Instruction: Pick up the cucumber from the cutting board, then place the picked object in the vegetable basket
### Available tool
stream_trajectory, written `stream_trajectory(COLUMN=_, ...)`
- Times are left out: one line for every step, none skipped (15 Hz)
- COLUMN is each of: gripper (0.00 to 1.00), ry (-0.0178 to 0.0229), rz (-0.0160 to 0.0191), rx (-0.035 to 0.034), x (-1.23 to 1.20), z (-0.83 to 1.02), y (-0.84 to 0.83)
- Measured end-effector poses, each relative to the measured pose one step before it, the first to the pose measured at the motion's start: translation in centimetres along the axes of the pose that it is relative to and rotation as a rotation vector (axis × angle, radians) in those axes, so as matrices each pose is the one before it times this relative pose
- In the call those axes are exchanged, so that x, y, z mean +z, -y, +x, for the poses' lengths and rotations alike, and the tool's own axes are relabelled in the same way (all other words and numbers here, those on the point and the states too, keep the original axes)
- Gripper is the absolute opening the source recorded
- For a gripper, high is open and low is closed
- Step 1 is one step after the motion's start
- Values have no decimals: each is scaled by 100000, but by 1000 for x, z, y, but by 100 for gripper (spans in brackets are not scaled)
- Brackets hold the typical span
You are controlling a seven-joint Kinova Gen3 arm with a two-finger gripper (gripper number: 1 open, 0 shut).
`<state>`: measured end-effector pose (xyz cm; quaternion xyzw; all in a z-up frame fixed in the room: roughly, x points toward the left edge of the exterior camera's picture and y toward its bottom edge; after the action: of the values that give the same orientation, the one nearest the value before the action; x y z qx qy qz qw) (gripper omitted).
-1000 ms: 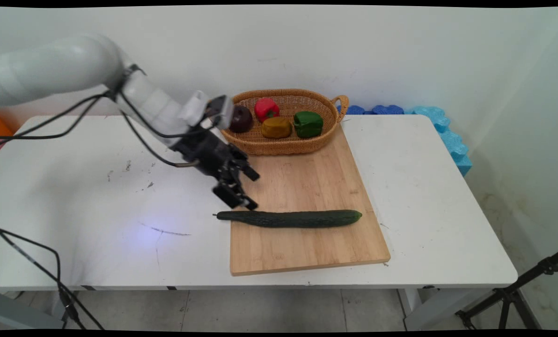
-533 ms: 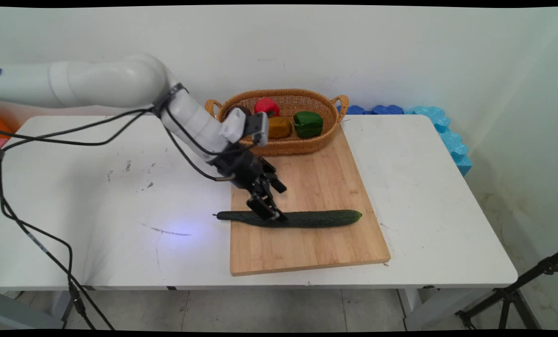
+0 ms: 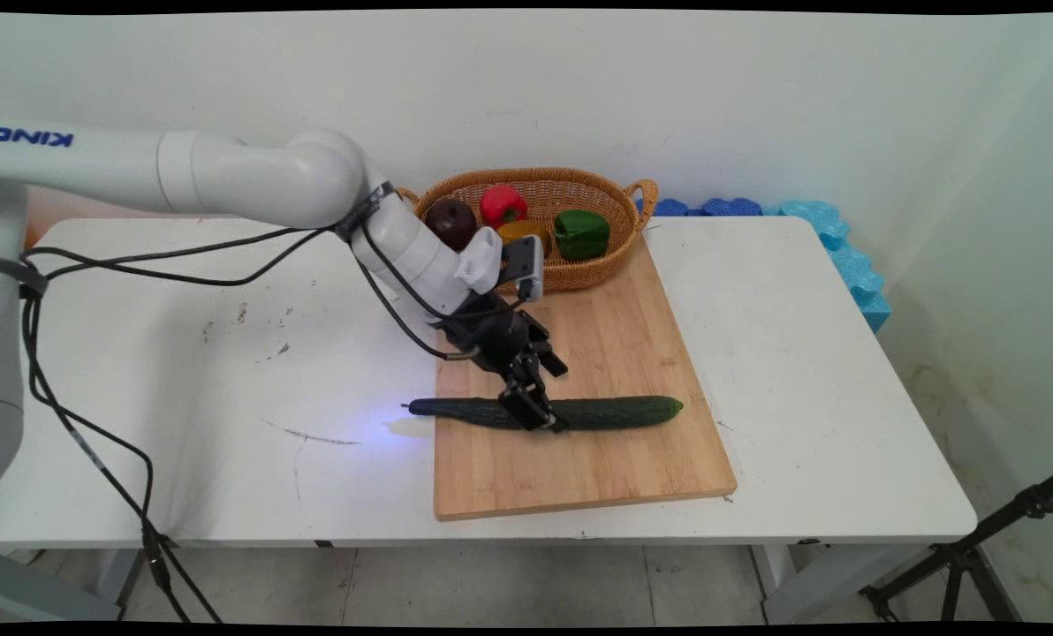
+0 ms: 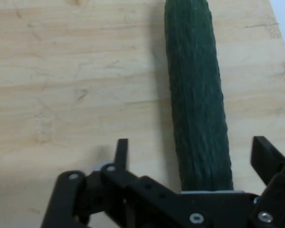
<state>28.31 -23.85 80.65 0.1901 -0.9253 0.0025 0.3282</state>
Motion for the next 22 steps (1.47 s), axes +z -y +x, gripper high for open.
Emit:
stream_trajectory(gripper=0, ry=99, rz=107, rx=574, x=327, z=108, y=36)
stream_trajectory(gripper=0, ry=31, rz=95, rx=485, x=235, z=85, y=19)
stream_trajectory(gripper=0, ry=97, rz=-56, rx=632, x=259, z=83, y=-1)
stream_trajectory(gripper=0, ry=122, rz=-113, rx=660, x=219, z=60, y=-13)
stream_trajectory(gripper=0, ry=92, rz=-118, rx=617, x=134, z=22, y=-28)
stream_trajectory(gripper=0, ry=75, rz=-157, rx=642, x=100, z=29, y=-44)
stream_trajectory(gripper=0, ry=118, rz=-133, rx=799, x=73, z=27, y=-57)
stream_trajectory(gripper=0, ry=73, rz=-71, rx=494, x=25, z=5, y=-57)
stream_trajectory(gripper=0, ry=34, rz=-13, rx=748, x=6, z=78, y=-23)
stream_trajectory(gripper=0, ry=7, rz=130, rx=695, x=-46, z=77, y=6)
stream_trajectory(gripper=0, ry=-119, rz=322, rx=642, x=-113, z=112, y=50)
stream_trajectory(gripper=0, ry=-252, rz=594, rx=930, x=-255, z=239, y=122)
stream_trajectory(gripper=0, ry=-236, rz=614, rx=845, x=-279, z=226, y=130)
stream_trajectory(gripper=0, ry=-327, rz=796, rx=910, x=-386, z=288, y=182)
stream_trajectory(gripper=0, ry=-236, rz=795, rx=666, x=-438, z=235, y=191)
stream_trajectory(gripper=0, ry=-275, rz=995, rx=789, x=-558, z=301, y=239)
stream_trajectory(gripper=0, ry=-255, rz=1148, rx=752, x=-640, z=345, y=293)
stream_trajectory(gripper=0, ry=-130, rz=1073, rx=704, x=-614, z=281, y=288)
stream_trajectory(gripper=0, ry=-138, rz=785, rx=434, x=-424, z=203, y=225)
stream_trajectory(gripper=0, ry=-4, rz=1015, rx=631, x=-533, z=254, y=300)
stream_trajectory(gripper=0, ry=-44, rz=1141, rx=532, x=-548, z=235, y=355)
stream_trajectory(gripper=0, ry=81, rz=1443, rx=697, x=-685, z=255, y=463)
